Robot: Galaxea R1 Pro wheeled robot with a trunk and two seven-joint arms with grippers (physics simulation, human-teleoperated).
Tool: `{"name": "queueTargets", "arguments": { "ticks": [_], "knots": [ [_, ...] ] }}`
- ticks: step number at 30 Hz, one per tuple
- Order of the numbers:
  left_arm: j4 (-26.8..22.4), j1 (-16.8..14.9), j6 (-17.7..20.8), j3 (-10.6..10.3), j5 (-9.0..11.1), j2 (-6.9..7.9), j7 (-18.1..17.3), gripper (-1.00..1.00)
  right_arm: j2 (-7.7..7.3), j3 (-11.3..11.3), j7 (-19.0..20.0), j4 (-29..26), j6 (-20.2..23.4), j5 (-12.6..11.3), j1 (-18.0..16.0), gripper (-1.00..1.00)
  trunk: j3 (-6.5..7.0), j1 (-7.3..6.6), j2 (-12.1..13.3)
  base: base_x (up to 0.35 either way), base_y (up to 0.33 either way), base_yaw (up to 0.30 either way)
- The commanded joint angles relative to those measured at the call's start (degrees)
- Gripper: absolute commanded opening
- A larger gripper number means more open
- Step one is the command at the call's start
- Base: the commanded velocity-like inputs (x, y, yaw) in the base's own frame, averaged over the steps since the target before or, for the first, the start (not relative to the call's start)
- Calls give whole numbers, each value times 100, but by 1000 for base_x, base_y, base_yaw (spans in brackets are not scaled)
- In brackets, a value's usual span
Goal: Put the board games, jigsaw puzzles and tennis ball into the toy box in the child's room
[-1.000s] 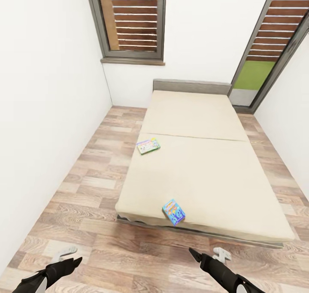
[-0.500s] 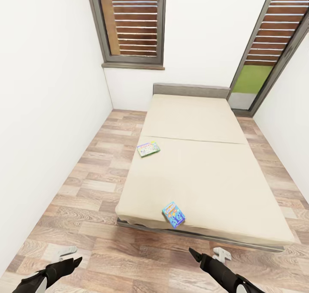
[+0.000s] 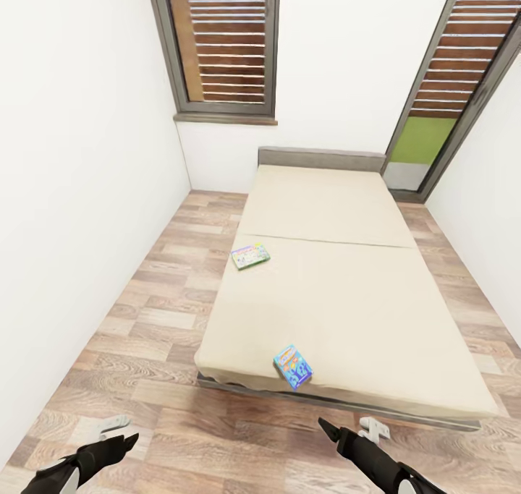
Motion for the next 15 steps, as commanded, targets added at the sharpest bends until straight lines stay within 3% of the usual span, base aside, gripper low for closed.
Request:
{"name": "queueTargets", "arguments": {
  "ticks": [1, 15],
  "knots": [
    [-7, -3, 53, 48, -5, -5, -45, 100, 1, -11, 12, -5, 55, -53, -2, 100, 1, 3, -9, 0, 0, 0],
    [134, -3, 48, 48, -22, -3, -45, 100, 1, -11, 12, -5, 55, -57, -2, 100, 133, 3, -9, 0, 0, 0]
  ]
}}
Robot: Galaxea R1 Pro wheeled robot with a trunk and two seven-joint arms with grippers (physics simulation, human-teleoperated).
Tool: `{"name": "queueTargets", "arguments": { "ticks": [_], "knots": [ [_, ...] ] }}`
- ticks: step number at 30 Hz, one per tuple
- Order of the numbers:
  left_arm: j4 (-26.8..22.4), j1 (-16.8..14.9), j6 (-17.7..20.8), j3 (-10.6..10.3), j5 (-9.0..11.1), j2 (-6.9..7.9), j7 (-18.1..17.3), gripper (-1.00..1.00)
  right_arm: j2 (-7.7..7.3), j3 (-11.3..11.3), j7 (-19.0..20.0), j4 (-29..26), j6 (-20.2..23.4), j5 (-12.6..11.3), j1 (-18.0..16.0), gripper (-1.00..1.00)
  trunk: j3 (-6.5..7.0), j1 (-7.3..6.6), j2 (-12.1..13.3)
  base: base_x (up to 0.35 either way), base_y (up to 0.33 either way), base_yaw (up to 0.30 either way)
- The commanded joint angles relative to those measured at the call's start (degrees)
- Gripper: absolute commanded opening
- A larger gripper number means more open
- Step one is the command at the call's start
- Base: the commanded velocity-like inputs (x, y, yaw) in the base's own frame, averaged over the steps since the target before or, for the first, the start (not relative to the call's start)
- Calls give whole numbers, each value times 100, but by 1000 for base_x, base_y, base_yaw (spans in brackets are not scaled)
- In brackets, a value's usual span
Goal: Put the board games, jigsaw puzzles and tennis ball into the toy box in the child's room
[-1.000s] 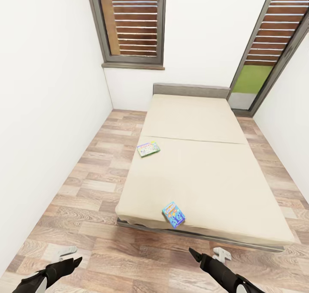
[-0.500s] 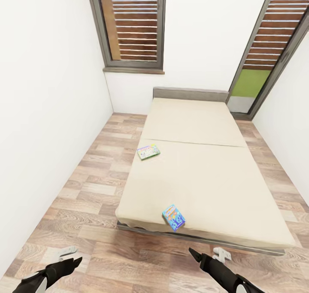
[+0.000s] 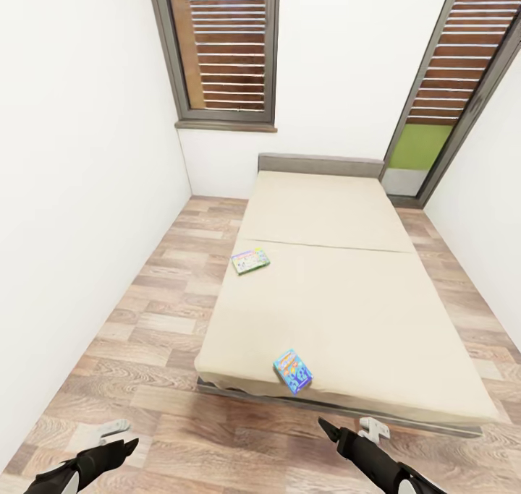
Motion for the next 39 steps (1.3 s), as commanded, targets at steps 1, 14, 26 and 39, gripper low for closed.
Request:
{"name": "queueTargets", "arguments": {
  "ticks": [1, 14, 26, 39],
  "knots": [
    [-9, -3, 54, 48, -7, -4, -44, 100, 1, -11, 12, -5, 55, -54, -3, 100, 0, 3, -10, 0, 0, 0],
    [-7, -3, 49, 48, -7, -4, -44, 100, 1, -14, 3, 54, 55, -57, -3, 100, 123, 3, -10, 0, 0, 0],
    [-7, -3, 48, 48, -7, -5, -44, 100, 1, -16, 6, 108, 55, -48, -3, 100, 236, 3, -10, 0, 0, 0],
    [-7, -3, 48, 48, -7, -4, -44, 100, 1, -13, 11, 109, 53, -48, -3, 100, 359, 3, -10, 0, 0, 0]
  ]
}}
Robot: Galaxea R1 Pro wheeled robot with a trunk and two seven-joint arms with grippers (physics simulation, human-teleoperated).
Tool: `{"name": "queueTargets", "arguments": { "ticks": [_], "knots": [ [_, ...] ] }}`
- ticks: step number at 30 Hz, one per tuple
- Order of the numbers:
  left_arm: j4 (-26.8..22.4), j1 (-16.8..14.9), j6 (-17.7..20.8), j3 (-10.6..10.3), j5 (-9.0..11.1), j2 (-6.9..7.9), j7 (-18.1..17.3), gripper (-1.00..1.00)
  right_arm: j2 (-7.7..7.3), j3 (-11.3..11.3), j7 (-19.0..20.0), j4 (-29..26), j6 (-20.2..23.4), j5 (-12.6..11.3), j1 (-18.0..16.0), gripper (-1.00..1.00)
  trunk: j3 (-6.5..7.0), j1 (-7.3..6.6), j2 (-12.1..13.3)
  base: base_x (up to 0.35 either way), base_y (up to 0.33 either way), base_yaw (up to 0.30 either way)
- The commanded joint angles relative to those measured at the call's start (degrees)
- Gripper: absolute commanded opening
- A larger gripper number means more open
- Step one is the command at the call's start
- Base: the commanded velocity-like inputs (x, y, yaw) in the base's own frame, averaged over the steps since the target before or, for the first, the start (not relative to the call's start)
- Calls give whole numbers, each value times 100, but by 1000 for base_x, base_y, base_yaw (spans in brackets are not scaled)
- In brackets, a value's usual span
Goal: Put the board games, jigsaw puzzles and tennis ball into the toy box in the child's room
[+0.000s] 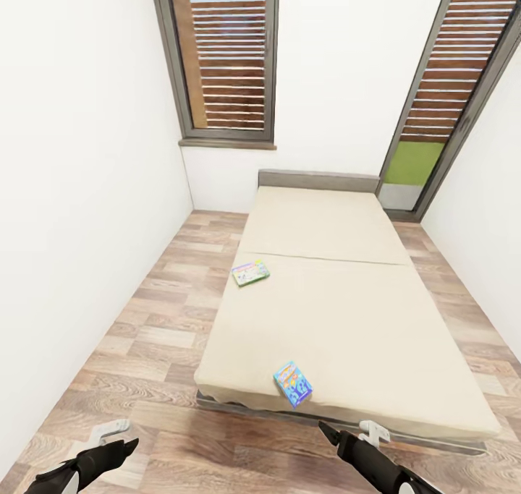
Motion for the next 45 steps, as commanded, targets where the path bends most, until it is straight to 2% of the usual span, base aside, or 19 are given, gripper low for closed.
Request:
{"name": "queueTargets", "arguments": {
  "ticks": [1, 45],
  "knots": [
    [-11, -3, 52, 48, -7, -4, -44, 100, 1, -11, 8, -5, 55, -53, -3, 100, -1, 3, -10, 0, 0, 0],
    [-11, -3, 52, 43, -7, -9, -44, 100, 1, -11, -2, -1, 52, -53, -3, 100, 415, 3, -10, 0, 0, 0]
  ]
}}
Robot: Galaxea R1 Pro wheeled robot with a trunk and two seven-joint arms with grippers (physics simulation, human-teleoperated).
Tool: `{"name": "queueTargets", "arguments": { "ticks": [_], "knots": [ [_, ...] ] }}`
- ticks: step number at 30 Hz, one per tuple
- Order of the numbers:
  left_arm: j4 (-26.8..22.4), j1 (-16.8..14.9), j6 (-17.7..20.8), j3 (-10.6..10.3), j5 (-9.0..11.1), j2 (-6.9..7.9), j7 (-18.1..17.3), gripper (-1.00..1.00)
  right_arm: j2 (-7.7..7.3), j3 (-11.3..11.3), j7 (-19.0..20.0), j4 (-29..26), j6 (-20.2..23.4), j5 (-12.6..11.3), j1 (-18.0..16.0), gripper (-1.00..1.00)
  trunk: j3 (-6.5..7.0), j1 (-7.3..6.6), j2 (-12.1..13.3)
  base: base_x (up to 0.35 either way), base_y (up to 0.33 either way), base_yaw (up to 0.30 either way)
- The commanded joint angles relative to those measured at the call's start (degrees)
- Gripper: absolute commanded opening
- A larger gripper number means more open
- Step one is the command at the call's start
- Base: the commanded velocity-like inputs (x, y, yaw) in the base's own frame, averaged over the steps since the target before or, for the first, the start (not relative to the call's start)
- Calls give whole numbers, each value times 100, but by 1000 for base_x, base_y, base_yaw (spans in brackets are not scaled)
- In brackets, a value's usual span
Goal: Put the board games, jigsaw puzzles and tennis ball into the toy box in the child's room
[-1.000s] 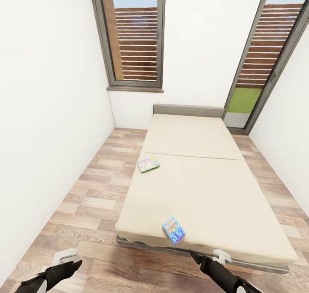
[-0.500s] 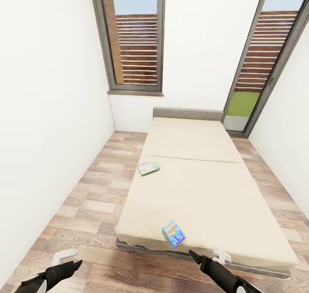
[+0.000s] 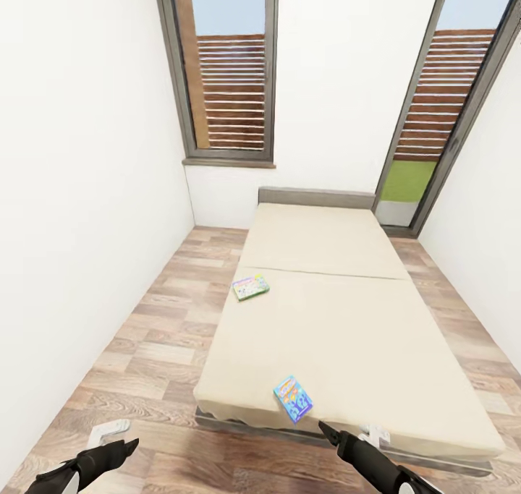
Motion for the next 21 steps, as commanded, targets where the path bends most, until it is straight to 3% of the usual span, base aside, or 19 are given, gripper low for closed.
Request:
{"name": "queueTargets", "arguments": {
  "ticks": [1, 12, 21],
  "knots": [
    [-10, -4, 52, 48, -7, -5, -44, 100, 1, -11, 11, -4, 54, -53, -3, 100, -2, 3, -11, 0, 0, 0],
    [-10, -4, 52, 45, -7, -5, -44, 100, 5, -14, 8, 0, 52, -53, -3, 100, 102, 3, -11, 0, -12, 0],
    [-10, -4, 52, 45, -7, -5, -44, 100, 9, -11, 9, 0, -50, -60, -3, 100, 187, 3, -11, 0, -178, 29]
  ]
}}
